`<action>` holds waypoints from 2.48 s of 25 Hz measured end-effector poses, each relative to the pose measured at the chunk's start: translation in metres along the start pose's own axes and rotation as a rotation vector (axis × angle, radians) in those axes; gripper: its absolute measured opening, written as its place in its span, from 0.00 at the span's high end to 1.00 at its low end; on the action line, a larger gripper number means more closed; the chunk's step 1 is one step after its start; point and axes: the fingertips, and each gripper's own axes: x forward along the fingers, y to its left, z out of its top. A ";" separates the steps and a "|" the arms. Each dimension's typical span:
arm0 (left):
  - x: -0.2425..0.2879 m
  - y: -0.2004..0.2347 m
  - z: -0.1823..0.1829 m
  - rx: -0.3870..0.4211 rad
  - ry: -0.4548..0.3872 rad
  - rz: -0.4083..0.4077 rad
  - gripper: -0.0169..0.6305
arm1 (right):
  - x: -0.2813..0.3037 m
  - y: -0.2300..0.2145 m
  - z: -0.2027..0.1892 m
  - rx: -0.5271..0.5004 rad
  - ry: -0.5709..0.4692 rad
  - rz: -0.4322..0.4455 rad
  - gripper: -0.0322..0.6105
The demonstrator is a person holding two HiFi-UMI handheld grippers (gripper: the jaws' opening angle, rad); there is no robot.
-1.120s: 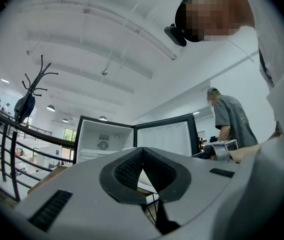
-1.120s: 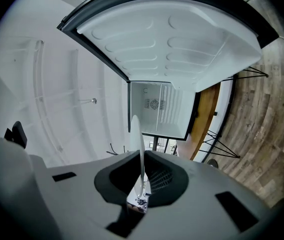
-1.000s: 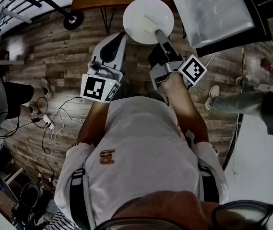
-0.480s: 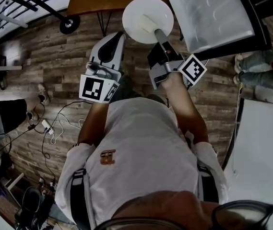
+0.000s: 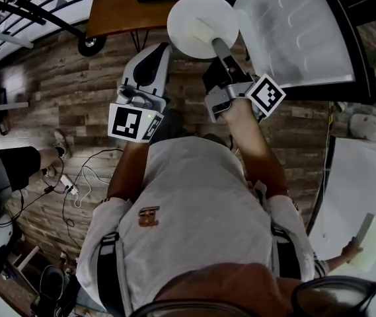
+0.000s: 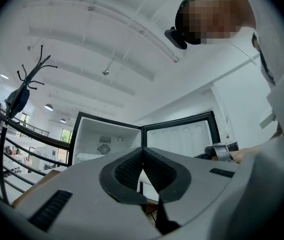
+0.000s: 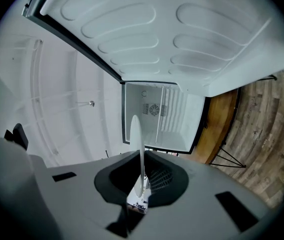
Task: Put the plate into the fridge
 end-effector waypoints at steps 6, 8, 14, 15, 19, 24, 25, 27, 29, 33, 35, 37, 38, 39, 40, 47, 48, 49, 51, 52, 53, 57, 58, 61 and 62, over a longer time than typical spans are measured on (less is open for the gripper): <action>0.038 0.039 0.011 -0.009 -0.004 -0.022 0.95 | 0.049 0.004 0.019 0.000 -0.022 -0.010 0.88; 0.043 0.050 0.018 -0.013 -0.009 -0.032 0.95 | 0.061 0.012 0.020 -0.005 -0.034 -0.010 0.88; 0.074 0.101 0.014 -0.024 -0.002 -0.051 0.95 | 0.119 0.006 0.032 -0.005 -0.067 -0.018 0.88; 0.078 0.107 0.014 -0.025 -0.003 -0.056 0.95 | 0.126 0.006 0.034 -0.005 -0.073 -0.017 0.88; 0.092 0.126 0.014 -0.029 -0.005 -0.078 0.95 | 0.152 0.008 0.043 -0.002 -0.106 -0.016 0.88; 0.127 0.162 0.011 -0.042 -0.001 -0.102 0.95 | 0.202 0.006 0.068 -0.012 -0.139 -0.025 0.88; 0.136 0.167 0.013 -0.043 -0.001 -0.108 0.95 | 0.212 0.007 0.075 -0.014 -0.146 -0.029 0.88; 0.153 0.178 0.018 -0.046 -0.004 -0.119 0.95 | 0.231 0.011 0.090 -0.018 -0.161 -0.038 0.88; 0.167 0.193 0.021 -0.049 -0.007 -0.127 0.95 | 0.253 0.011 0.102 -0.026 -0.177 -0.051 0.88; 0.175 0.212 0.016 -0.058 -0.014 -0.142 0.95 | 0.276 0.006 0.117 -0.051 -0.216 -0.080 0.88; 0.169 0.211 0.011 -0.066 -0.014 -0.151 0.95 | 0.277 0.003 0.120 -0.064 -0.224 -0.093 0.88; 0.163 0.208 0.008 -0.065 -0.012 -0.160 0.95 | 0.276 0.003 0.121 -0.077 -0.229 -0.103 0.88; 0.161 0.207 0.008 -0.065 -0.012 -0.165 0.95 | 0.277 0.003 0.121 -0.083 -0.231 -0.107 0.88; 0.159 0.208 0.007 -0.064 -0.013 -0.170 0.95 | 0.279 0.003 0.122 -0.088 -0.233 -0.113 0.88; 0.159 0.209 0.007 -0.066 -0.012 -0.173 0.95 | 0.282 0.002 0.123 -0.091 -0.235 -0.120 0.88; 0.170 0.227 -0.002 -0.088 -0.004 -0.183 0.95 | 0.313 -0.016 0.134 -0.067 -0.253 -0.187 0.88; 0.171 0.229 -0.003 -0.091 0.000 -0.185 0.95 | 0.317 -0.018 0.135 -0.063 -0.256 -0.195 0.88; 0.171 0.230 -0.004 -0.097 0.001 -0.188 0.95 | 0.318 -0.020 0.135 -0.059 -0.259 -0.202 0.88; 0.168 0.226 -0.005 -0.108 -0.006 -0.189 0.95 | 0.314 -0.023 0.136 -0.054 -0.266 -0.210 0.88; 0.165 0.222 -0.007 -0.108 -0.007 -0.189 0.95 | 0.309 -0.024 0.136 -0.053 -0.269 -0.209 0.88; 0.163 0.218 -0.008 -0.104 -0.009 -0.188 0.95 | 0.305 -0.024 0.136 -0.051 -0.273 -0.205 0.88; 0.159 0.212 -0.005 -0.098 -0.013 -0.189 0.95 | 0.298 -0.023 0.136 -0.049 -0.286 -0.205 0.88; 0.162 0.214 -0.006 -0.101 -0.012 -0.187 0.95 | 0.302 -0.025 0.139 -0.047 -0.287 -0.207 0.88; 0.182 0.220 -0.011 -0.106 -0.009 -0.170 0.95 | 0.319 -0.034 0.157 -0.026 -0.285 -0.220 0.88; 0.189 0.218 -0.012 -0.105 -0.008 -0.164 0.95 | 0.320 -0.035 0.164 -0.020 -0.283 -0.222 0.88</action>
